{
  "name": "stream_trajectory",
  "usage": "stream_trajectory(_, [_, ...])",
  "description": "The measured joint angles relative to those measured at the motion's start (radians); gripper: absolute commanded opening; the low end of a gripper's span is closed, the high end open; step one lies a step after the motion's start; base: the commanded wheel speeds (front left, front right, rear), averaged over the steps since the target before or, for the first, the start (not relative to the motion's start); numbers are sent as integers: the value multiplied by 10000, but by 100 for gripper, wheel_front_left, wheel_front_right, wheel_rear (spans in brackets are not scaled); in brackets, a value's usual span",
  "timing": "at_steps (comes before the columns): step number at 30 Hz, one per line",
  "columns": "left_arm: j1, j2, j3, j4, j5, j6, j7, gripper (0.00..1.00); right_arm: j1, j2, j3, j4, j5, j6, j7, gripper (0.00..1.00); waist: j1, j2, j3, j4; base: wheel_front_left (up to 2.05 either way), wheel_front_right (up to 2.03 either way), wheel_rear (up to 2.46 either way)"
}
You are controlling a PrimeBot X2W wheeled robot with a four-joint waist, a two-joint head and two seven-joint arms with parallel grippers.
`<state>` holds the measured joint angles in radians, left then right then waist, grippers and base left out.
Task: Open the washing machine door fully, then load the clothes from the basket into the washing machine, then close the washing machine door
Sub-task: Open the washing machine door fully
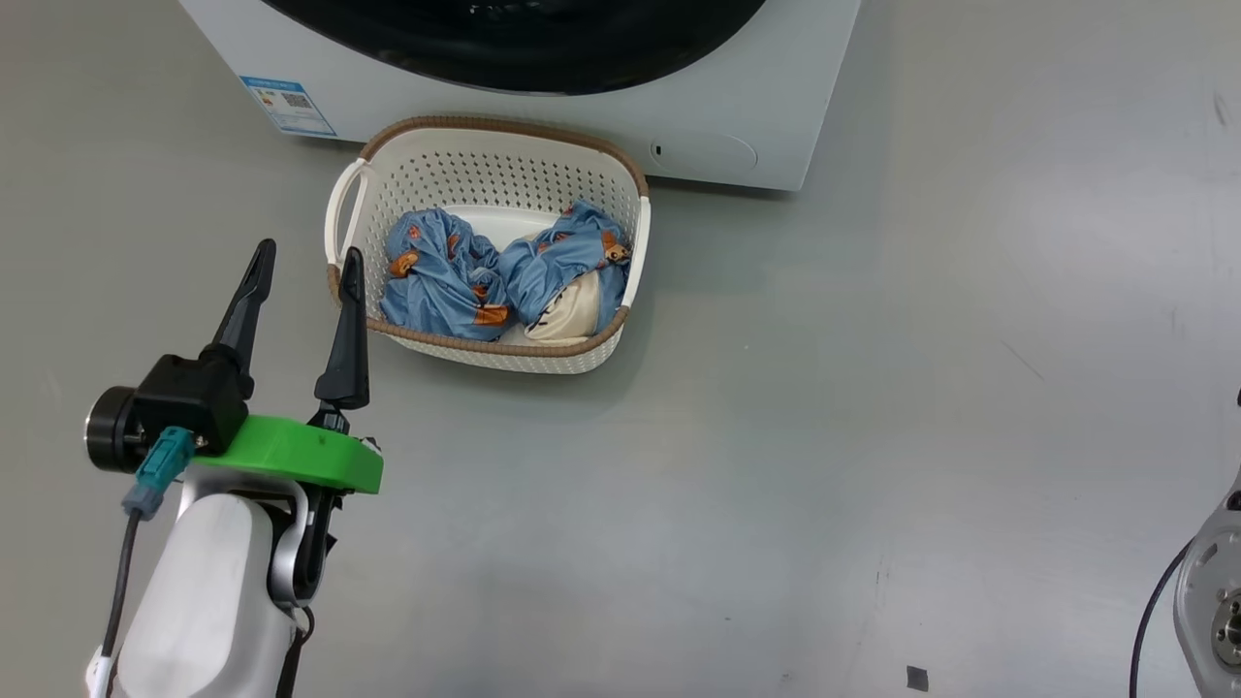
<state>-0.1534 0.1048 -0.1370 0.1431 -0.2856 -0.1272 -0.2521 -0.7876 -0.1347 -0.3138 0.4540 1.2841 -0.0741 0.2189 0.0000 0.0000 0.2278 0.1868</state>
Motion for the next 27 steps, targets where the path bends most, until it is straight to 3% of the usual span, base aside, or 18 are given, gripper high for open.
stream_trajectory(7, [-397, -180, -190, -176, -94, 2, 0, 100, -733, -77, 343, -111, 6, -240, 646, 0, 0, 0, 559, 351, 0, 0, 0])
stream_trajectory(27, [-1258, -552, -640, -232, -326, 0, 0, 100, -2427, 42, 1632, 69, 125, -443, 2508, 0, 1, 0, 1934, 1385, 0, 0, 0])
